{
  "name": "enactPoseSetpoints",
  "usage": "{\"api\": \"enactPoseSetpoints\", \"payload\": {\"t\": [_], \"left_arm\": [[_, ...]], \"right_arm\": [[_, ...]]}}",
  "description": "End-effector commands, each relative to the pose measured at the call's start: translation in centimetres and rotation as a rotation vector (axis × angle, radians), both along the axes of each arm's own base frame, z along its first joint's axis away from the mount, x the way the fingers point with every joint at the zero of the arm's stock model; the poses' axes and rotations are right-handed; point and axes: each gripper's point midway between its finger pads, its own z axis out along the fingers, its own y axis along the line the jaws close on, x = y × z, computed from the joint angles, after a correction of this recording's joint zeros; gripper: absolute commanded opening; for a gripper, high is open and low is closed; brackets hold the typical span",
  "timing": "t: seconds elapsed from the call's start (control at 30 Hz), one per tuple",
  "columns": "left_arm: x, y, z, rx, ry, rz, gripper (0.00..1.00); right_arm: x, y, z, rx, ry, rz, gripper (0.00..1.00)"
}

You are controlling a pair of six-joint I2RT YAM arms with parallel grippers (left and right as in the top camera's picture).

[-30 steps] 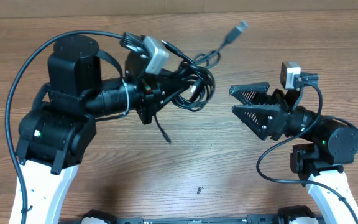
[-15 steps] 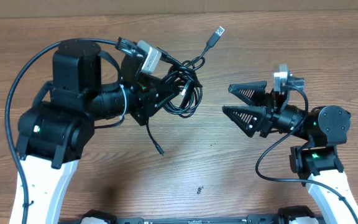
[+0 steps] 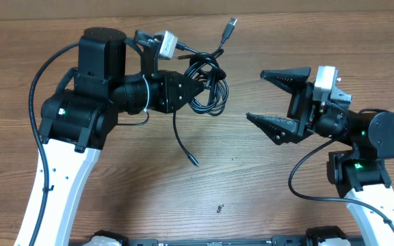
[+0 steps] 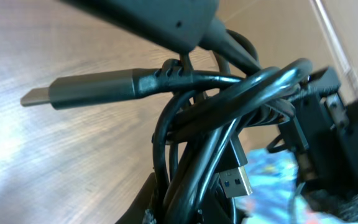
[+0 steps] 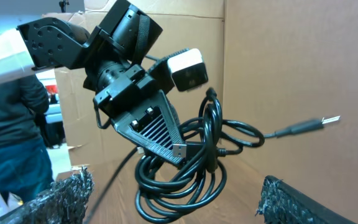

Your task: Untangle cables

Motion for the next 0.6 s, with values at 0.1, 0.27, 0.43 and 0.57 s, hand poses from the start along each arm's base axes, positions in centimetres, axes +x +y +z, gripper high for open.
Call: {"api": "enactPoseSetpoints", "payload": {"t": [0.1,0.27,0.43,0.57], "left_arm": [[-0.4,-0.3,1.1,-0.116,0.200,0.082,0.04],[-0.5,-0.3,1.1,-0.111,0.196,0.077,0.04],[-0.3,-0.2,1.0,-0.097,0.175,0.078,0.04],[-0.3,-0.2,0.9,-0.095,0.174,0.081,0.04]], "right_arm": [[-1.2,0.1,3.6,-0.019,-0.154,0.008,0.87],[-1.2,0.4,2.2,-0.053,-0.102,0.042,0.84],[0.2,0.1,2.8,-0.072,-0.013,-0.020,0.79],[1.7,-0.2,2.6,-0.162,0.077,-0.084,0.81]]}}
